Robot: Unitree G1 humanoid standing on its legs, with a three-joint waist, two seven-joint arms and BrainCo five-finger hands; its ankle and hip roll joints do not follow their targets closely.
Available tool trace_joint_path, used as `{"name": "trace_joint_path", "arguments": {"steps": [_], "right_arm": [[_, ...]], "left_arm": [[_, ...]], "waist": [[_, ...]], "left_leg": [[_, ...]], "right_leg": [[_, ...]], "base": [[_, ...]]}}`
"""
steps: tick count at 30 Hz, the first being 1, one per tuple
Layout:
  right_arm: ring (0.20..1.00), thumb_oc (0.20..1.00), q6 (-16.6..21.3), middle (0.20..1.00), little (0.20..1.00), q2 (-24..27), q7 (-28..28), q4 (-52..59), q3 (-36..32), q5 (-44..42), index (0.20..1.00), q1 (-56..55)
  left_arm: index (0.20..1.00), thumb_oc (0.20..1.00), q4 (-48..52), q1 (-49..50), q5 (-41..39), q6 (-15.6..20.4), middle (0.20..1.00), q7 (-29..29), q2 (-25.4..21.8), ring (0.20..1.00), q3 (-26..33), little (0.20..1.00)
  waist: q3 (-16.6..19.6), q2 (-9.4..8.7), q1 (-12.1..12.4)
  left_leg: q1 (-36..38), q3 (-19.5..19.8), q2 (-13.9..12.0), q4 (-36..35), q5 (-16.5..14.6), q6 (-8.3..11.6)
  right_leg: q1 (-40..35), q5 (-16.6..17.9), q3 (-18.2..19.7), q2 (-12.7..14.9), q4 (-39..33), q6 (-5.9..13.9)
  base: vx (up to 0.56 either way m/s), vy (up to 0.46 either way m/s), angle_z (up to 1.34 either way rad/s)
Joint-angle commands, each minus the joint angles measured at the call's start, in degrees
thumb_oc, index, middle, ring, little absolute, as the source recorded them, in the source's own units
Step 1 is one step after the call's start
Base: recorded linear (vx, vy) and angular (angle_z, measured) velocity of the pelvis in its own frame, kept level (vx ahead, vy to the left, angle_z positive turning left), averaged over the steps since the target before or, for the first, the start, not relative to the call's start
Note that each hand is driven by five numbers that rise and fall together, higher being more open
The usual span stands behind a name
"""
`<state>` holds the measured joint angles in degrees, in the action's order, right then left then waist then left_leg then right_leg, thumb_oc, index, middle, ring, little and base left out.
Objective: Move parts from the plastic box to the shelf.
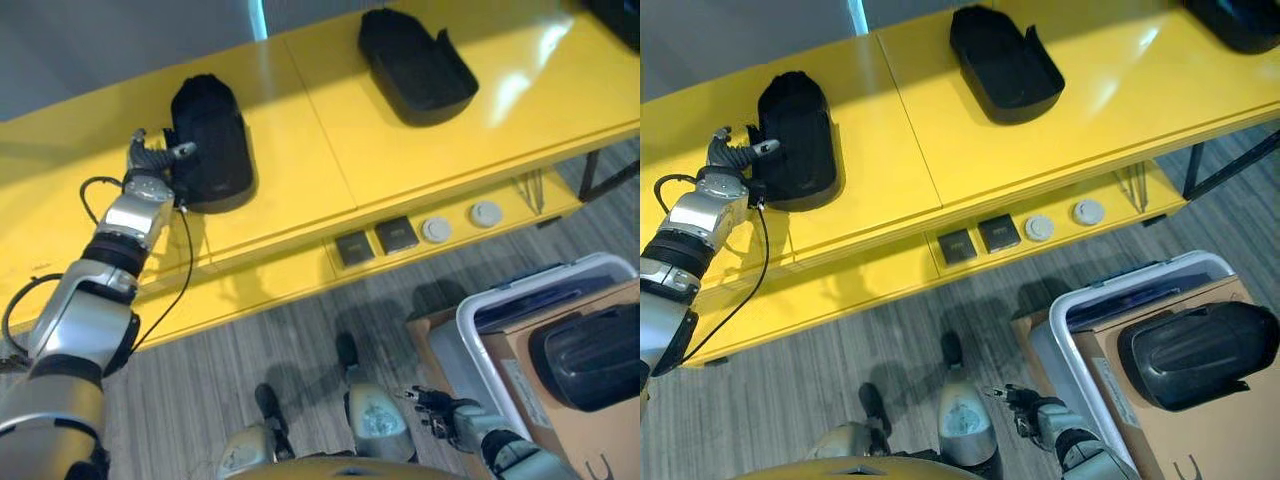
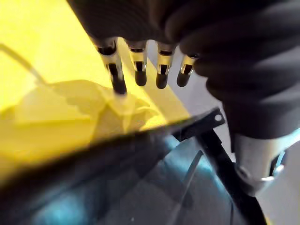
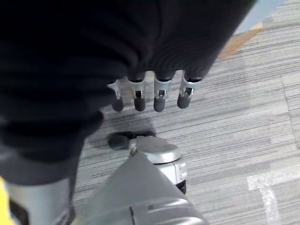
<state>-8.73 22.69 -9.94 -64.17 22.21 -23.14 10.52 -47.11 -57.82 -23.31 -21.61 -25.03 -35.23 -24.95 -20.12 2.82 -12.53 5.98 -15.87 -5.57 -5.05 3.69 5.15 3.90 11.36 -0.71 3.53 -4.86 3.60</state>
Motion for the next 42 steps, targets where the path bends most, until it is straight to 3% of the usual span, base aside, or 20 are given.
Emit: {"name": "trace_joint_path", "arguments": {"steps": [1,6,8,12,13,16,17,18,22,28,32,42], "right_arm": [[1.000,1.000,-0.44,1.000,1.000,-0.74,-1.84,-2.87,1.32,0.43,1.000,-2.81],[1.000,1.000,-1.46,1.000,1.000,-1.24,-1.69,-3.77,0.14,1.63,1.000,-4.78],[1.000,1.000,-1.95,1.000,1.000,-1.46,-1.40,-4.49,-0.85,2.41,1.000,-5.71],[1.000,1.000,-3.12,1.000,1.000,-1.85,-0.88,-5.17,-2.67,3.41,1.000,-6.29],[1.000,1.000,-4.05,1.000,1.000,-2.89,0.00,-5.56,-4.41,3.96,1.000,-6.89],[1.000,1.000,-3.35,1.000,1.000,-4.80,1.42,-6.34,-5.82,3.29,1.000,-8.90],[1.000,1.000,-3.20,1.000,1.000,-4.89,1.47,-6.39,-5.83,3.21,1.000,-9.05],[1.000,1.000,-2.05,1.000,1.000,-5.60,1.60,-6.44,-6.35,2.66,1.000,-10.05],[1.000,1.000,-0.61,1.000,1.000,-6.47,1.34,-6.20,-6.11,1.25,1.000,-10.80],[1.000,1.000,-1.24,1.000,1.000,-6.54,1.40,-4.19,-4.40,0.04,1.000,-10.77],[1.000,1.000,-2.11,1.000,1.000,-5.99,2.17,-2.74,-3.34,-1.22,1.000,-10.24],[1.000,1.000,-1.43,1.000,1.000,-4.53,2.18,-1.15,-2.97,-1.54,1.000,-8.87]], "left_arm": [[1.000,1.000,-3.79,-5.70,2.59,4.18,1.000,-0.40,-4.87,1.000,-0.99,1.000],[1.000,1.000,0.90,-6.06,2.06,11.74,1.000,-1.38,-6.97,1.000,-1.47,1.000],[1.000,1.000,5.52,-5.62,1.29,17.17,1.000,-2.70,-9.48,1.000,-0.83,1.000],[1.000,1.000,16.36,-1.00,-0.99,25.15,1.000,3.08,-11.91,1.000,3.51,1.000],[0.200,0.200,32.99,9.63,-3.45,23.47,0.200,9.52,-10.42,0.200,9.60,0.200],[0.200,0.200,45.44,26.55,-6.42,27.16,0.200,18.11,-3.42,0.200,15.75,0.200],[0.200,0.200,45.96,27.36,-6.29,27.55,0.200,18.49,-3.01,0.200,15.82,0.200],[0.200,0.200,49.71,33.03,-4.74,31.72,0.200,23.77,0.70,0.200,15.53,0.200],[0.200,0.200,52.79,40.45,-5.80,34.32,0.200,27.46,6.68,0.200,11.72,0.200],[0.200,0.200,50.75,42.26,-5.11,35.87,0.200,28.13,8.85,0.200,5.74,0.200],[0.200,0.200,49.41,40.40,-3.92,35.35,0.200,24.08,9.32,0.200,2.36,0.200],[0.200,0.200,44.77,36.92,-4.20,37.23,0.200,15.69,10.80,0.200,0.79,0.200]], "waist": [[3.22,0.60,-0.04],[6.60,1.09,0.79],[8.34,1.32,1.66],[9.91,1.15,3.16],[10.34,0.45,4.89],[10.75,-0.34,6.77],[10.80,-0.36,6.80],[10.94,-0.80,7.48],[10.81,-1.35,8.58],[9.37,-0.96,8.21],[7.71,-0.29,7.16],[3.21,0.53,5.11]], "left_leg": [[-3.87,0.64,-1.74,0.05,-1.80,0.69],[-1.77,-0.19,-2.00,0.05,-2.14,0.83],[-0.82,-0.25,-2.08,0.05,-2.31,0.79],[0.26,0.34,-2.00,0.10,-2.94,0.60],[0.84,1.59,-1.86,0.07,-3.56,0.45],[1.40,3.22,-1.45,0.05,-4.43,-0.26],[1.41,3.28,-1.43,0.05,-4.47,-0.30],[1.36,3.77,-1.36,0.05,-4.79,-0.63],[0.99,4.33,-1.42,0.05,-5.36,-0.89],[-0.29,3.82,-1.37,0.05,-5.67,-1.14],[-2.06,3.27,-1.36,0.05,-5.16,-0.96],[-4.41,2.77,-1.14,0.05,-4.30,-0.68]], "right_leg": [[-5.06,-10.78,-1.31,0.26,-0.14,1.48],[-7.63,-11.36,-2.35,0.53,-0.14,1.85],[-9.12,-11.81,-3.07,0.67,-0.14,1.83],[-10.71,-12.42,-3.85,0.87,-0.14,1.61],[-11.68,-13.02,-4.56,1.05,-0.14,1.24],[-12.63,-13.46,-5.22,1.13,-0.14,0.94],[-12.65,-13.47,-5.25,1.13,-0.14,0.95],[-12.71,-13.48,-5.37,1.16,-0.14,1.01],[-12.23,-13.38,-6.01,1.25,-0.14,1.33],[-10.60,-13.14,-6.12,1.36,-0.14,1.50],[-8.42,-12.50,-5.54,1.56,-0.14,1.66],[-5.33,-11.62,-3.91,1.52,-0.14,1.52]], "base": [[0.09,0.002,0.01],[0.06,-0.006,0.02],[0.05,-0.009,-0.01],[0.01,0.000,0.02],[-0.02,0.007,0.10],[0.01,-0.003,0.26],[0.03,-0.010,0.30],[0.02,-0.012,0.23],[0.02,-0.020,0.15],[-0.01,-0.010,0.01],[-0.06,0.004,-0.05],[-0.05,0.007,-0.07]]}}
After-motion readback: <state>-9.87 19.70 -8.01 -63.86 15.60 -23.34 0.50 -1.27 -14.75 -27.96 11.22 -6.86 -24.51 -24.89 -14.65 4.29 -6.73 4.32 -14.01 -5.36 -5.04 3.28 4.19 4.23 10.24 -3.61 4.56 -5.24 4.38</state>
